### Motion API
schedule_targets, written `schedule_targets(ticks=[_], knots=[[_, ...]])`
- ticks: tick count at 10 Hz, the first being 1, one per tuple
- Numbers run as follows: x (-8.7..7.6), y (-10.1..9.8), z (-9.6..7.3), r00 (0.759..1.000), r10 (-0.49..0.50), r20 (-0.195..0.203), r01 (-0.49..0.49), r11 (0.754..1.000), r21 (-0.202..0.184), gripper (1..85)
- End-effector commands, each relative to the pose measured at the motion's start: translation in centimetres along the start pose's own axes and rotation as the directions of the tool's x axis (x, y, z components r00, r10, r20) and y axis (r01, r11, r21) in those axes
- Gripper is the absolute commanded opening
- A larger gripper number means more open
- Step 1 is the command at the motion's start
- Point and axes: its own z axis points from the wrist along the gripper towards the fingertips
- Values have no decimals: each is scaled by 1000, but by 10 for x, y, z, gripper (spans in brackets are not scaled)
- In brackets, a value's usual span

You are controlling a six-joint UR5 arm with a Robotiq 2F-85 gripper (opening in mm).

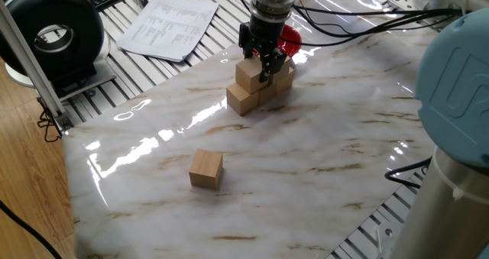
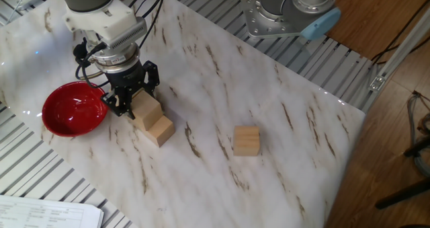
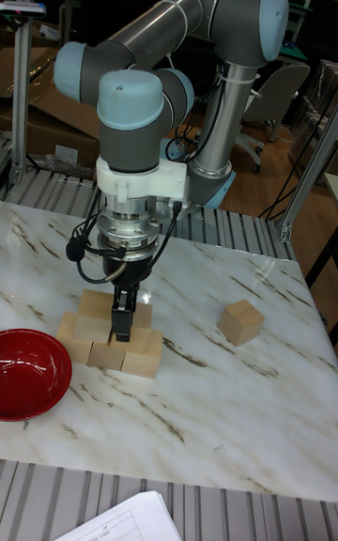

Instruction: Stack the blocks into a pyramid shape

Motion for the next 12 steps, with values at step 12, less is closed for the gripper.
schedule_targets(ticks=[12], knots=[[-2, 10, -3, 999, 32, 22, -32, 999, -25, 580]])
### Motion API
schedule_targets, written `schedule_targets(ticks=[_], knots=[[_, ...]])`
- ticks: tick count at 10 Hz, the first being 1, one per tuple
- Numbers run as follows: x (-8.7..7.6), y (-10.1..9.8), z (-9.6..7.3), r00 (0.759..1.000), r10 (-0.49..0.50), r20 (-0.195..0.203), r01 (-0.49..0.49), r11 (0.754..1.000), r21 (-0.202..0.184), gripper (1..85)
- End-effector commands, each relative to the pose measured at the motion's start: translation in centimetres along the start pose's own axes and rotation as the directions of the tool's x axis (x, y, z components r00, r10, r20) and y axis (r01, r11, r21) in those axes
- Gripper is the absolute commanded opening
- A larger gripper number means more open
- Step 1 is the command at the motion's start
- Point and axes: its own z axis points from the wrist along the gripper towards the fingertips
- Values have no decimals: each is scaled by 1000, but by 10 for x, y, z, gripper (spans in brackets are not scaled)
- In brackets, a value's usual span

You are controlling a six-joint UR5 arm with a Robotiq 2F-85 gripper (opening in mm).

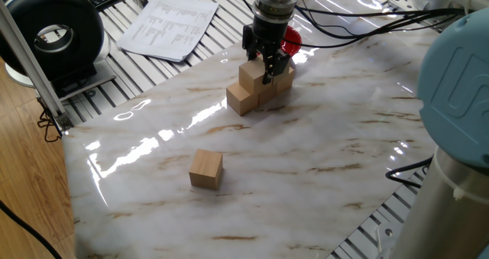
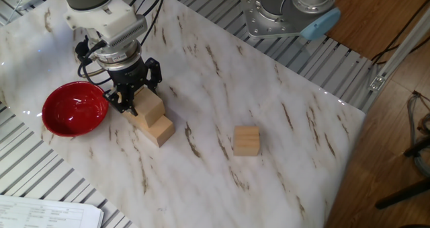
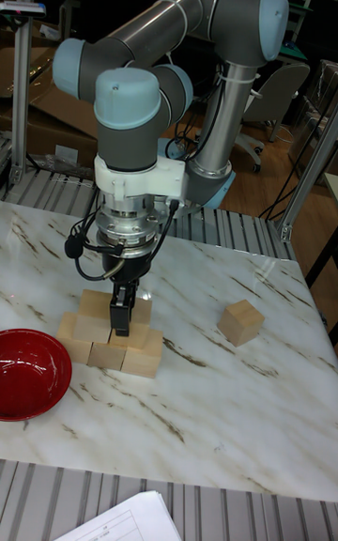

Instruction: Stack the blocks into a pyramid shape

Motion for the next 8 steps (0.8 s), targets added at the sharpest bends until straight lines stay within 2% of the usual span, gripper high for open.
schedule_targets(ticks=[1, 8], knots=[[-2, -1, -2, 1000, 9, 13, -9, 1000, 4, 580], [0, -1, -2, 1000, 10, 17, -10, 1000, 3, 580]])
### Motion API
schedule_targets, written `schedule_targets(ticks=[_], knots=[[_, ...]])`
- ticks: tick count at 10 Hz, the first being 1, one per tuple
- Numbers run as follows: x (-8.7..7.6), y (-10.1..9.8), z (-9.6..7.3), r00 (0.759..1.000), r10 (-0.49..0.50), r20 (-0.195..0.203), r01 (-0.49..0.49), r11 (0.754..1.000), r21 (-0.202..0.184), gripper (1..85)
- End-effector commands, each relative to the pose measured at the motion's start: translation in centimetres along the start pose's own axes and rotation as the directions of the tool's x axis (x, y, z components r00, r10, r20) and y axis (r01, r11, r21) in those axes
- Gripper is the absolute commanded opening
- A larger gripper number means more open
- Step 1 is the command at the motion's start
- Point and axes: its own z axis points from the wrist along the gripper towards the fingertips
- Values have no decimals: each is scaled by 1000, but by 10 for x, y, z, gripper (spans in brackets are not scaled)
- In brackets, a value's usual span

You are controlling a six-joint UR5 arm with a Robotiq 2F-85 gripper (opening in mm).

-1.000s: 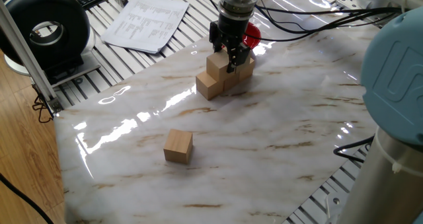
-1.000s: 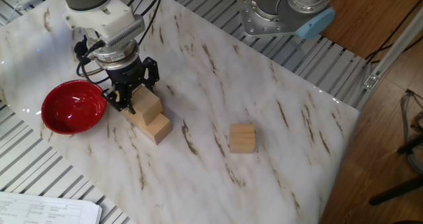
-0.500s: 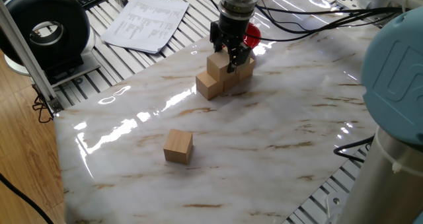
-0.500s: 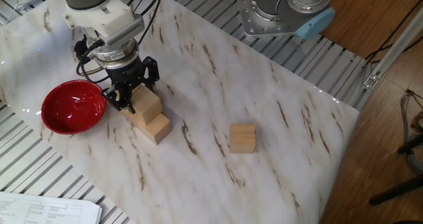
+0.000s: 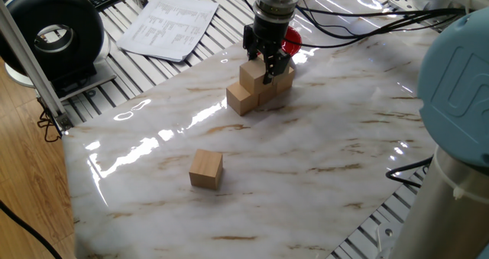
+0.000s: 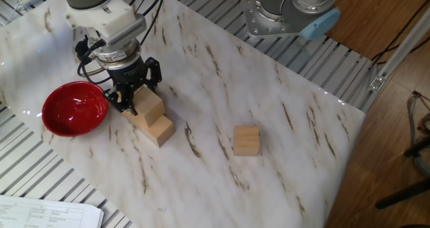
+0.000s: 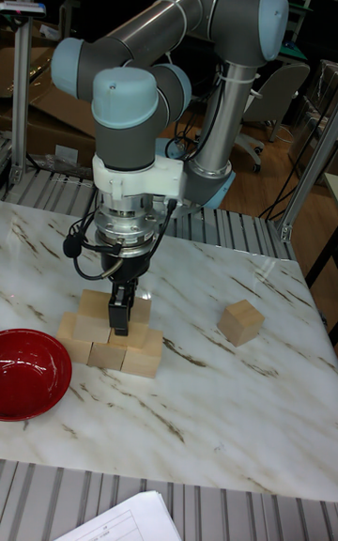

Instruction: Stack the blocks into a pyramid shape

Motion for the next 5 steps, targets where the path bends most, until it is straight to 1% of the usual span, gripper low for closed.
schedule_targets(ticks=[1, 5], knots=[[-2, -1, -1, 1000, 5, 13, -5, 1000, 2, 580], [-3, -1, -1, 1000, 4, 18, -4, 1000, 2, 590]])
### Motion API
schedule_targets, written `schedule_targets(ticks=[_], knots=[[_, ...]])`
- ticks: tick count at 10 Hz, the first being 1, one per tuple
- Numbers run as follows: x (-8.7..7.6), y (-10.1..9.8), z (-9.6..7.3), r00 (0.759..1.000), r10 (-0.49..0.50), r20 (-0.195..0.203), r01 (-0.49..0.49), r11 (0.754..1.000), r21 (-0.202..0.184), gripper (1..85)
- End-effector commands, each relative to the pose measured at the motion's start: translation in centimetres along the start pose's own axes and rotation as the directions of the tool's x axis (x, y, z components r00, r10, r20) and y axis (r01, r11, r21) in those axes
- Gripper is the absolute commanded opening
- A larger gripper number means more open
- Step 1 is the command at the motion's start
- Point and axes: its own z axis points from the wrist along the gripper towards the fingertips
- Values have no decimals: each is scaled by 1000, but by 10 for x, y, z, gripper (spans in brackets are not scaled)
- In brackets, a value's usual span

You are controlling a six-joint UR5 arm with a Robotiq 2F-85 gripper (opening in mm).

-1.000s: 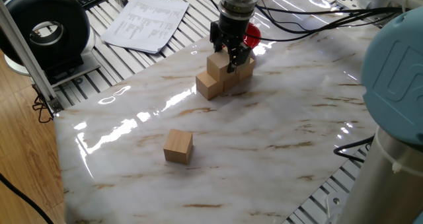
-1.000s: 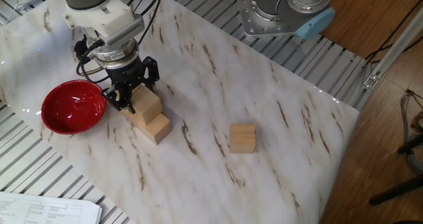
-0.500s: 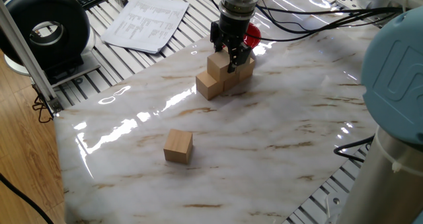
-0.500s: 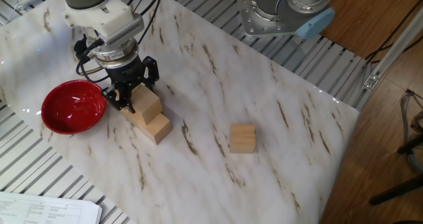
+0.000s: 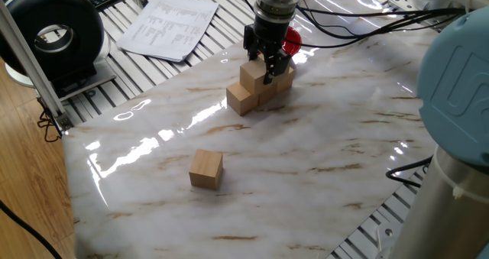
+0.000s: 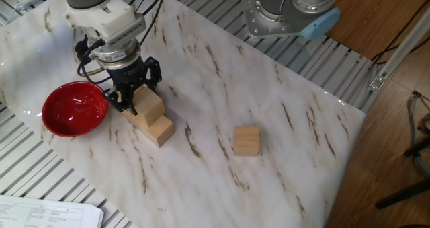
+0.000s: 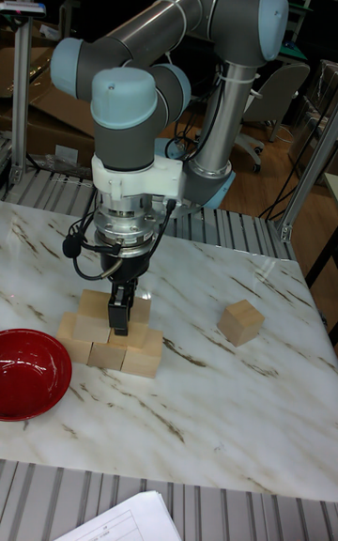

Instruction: Stack the blocks into a pyramid shape

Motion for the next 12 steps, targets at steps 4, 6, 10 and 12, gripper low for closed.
schedule_targets(ticks=[4, 6, 10, 12], knots=[[0, -5, 0, 1000, -5, 2, 5, 1000, 16, 620], [0, -6, 0, 1000, -16, 2, 16, 1000, 21, 643], [4, -5, 1, 1000, -1, -18, 1, 1000, 16, 707], [4, -3, 3, 999, 35, -29, -35, 999, 8, 737]])
